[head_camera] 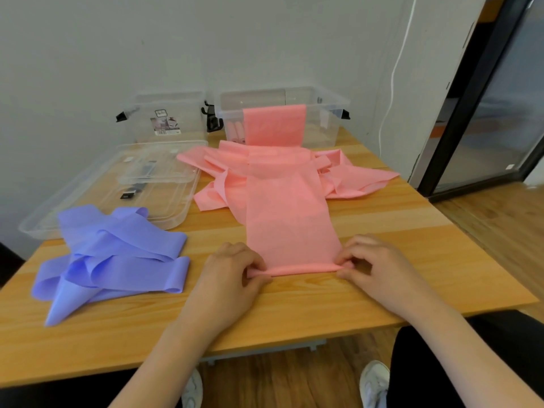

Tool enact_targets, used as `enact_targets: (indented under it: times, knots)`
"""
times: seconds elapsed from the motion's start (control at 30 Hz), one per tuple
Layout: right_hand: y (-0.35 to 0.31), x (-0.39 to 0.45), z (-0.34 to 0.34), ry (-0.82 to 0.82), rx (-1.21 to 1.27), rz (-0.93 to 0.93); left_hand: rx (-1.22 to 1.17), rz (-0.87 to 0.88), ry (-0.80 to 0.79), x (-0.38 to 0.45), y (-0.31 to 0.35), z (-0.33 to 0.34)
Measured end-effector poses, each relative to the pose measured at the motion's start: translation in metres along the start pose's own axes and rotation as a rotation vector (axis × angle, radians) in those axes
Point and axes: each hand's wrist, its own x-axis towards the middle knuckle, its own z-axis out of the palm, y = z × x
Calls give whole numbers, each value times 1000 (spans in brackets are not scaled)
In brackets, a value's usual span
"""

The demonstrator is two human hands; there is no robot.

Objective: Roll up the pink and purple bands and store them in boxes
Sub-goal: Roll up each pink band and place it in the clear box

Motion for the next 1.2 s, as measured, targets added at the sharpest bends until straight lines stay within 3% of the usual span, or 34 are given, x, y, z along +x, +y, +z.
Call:
enact_targets:
  times: [0.27,0.33,0.5,0.7,0.9,1.03,1.2]
  knots:
    - [-2,1,6,79,-44,52,31,-70,40,-1,5,2]
    - [-2,0,5,102,-62,37,68,4,58,-1,4,3]
    - [-3,-2,1,10,-42,-22,51,58,-5,-1,1,0]
    - [-3,1,5,53,-42,-7,-7,-57,19,0,4,2]
    - [-5,0,4,101,-34,26,81,52,26,0,4,0]
    - [-7,-2,2,-1,-21,-25,-1,14,-30,-1,2,-2]
    - [-5,4,6,44,-27,-2,5,-39,7,-1,5,0]
